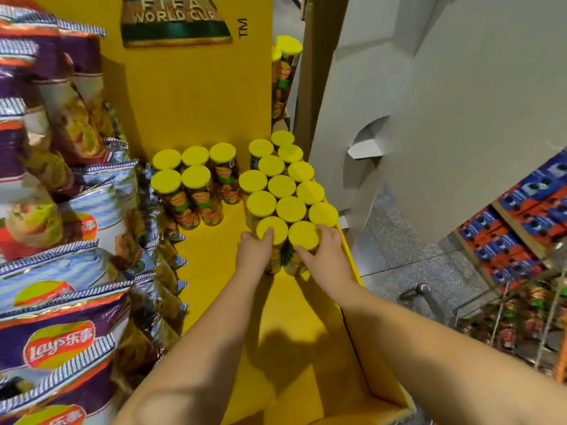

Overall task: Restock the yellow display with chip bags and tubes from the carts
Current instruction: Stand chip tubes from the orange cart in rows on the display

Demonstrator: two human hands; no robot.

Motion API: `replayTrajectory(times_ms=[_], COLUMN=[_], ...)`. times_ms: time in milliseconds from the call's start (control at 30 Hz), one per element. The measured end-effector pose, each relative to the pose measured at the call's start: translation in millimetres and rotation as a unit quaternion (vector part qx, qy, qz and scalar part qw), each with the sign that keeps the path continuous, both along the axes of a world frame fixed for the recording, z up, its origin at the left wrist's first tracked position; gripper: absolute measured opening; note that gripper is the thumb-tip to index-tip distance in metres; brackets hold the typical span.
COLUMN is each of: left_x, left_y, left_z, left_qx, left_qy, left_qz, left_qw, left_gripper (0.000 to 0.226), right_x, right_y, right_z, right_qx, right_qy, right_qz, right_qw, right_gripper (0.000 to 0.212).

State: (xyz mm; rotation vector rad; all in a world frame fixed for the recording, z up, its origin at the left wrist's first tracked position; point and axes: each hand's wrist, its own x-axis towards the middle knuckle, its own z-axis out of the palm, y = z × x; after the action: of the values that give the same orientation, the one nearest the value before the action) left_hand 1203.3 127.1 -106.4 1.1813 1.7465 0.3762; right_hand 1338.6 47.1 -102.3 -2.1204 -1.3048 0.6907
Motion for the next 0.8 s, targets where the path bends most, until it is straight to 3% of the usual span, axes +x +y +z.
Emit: replayTrajectory(times_ms=[67, 133, 200, 267, 367, 633, 733, 800], left_x=[-0.3, -0.5, -1.0, -0.1, 1.6, 0.4, 0.9, 10.2], left_y=[-5.7, -9.7, -11.7, -12.3, -11.1, -28.0, -36.9, -46.7], left_z=[-4.2, -11.8, -17.5, -15.7, -17.0, -7.3, -0.2, 24.8], left_qx=[-0.067, -0.125, -0.133, -0.103, -0.068, -0.057, 0.034, 0.121], left_qy=[-0.109, -0.208, -0.244, -0.254, -0.268, -0.281, -0.173, -0.161], left_qz=[0.064, 0.108, 0.118, 0.133, 0.138, 0.153, 0.18, 0.175], left_qw=[0.99, 0.964, 0.953, 0.953, 0.951, 0.946, 0.968, 0.964], left_gripper=[0.071, 0.086, 0.093, 0.075, 0.052, 0.045, 0.044, 0.033], right_x=[-3.7, -6.3, -7.1, -5.7, -2.3, 4.9, 19.8, 34.2], right_y=[-5.0, -3.4, 0.3, 4.7, 10.2, -2.6, -18.2, -33.1], right_z=[-5.7, -10.7, -13.5, -14.1, -16.3, -16.5, -4.5, 14.1], right_qx=[0.023, -0.025, -0.088, -0.11, -0.089, -0.116, -0.11, -0.078], right_qy=[0.124, 0.267, 0.394, 0.448, 0.465, 0.466, 0.424, 0.403], right_qz=[-0.107, -0.178, -0.2, -0.195, -0.195, -0.178, -0.137, -0.119], right_qw=[0.986, 0.947, 0.893, 0.865, 0.859, 0.859, 0.889, 0.904], right_gripper=[0.068, 0.065, 0.064, 0.065, 0.067, 0.055, 0.04, 0.027])
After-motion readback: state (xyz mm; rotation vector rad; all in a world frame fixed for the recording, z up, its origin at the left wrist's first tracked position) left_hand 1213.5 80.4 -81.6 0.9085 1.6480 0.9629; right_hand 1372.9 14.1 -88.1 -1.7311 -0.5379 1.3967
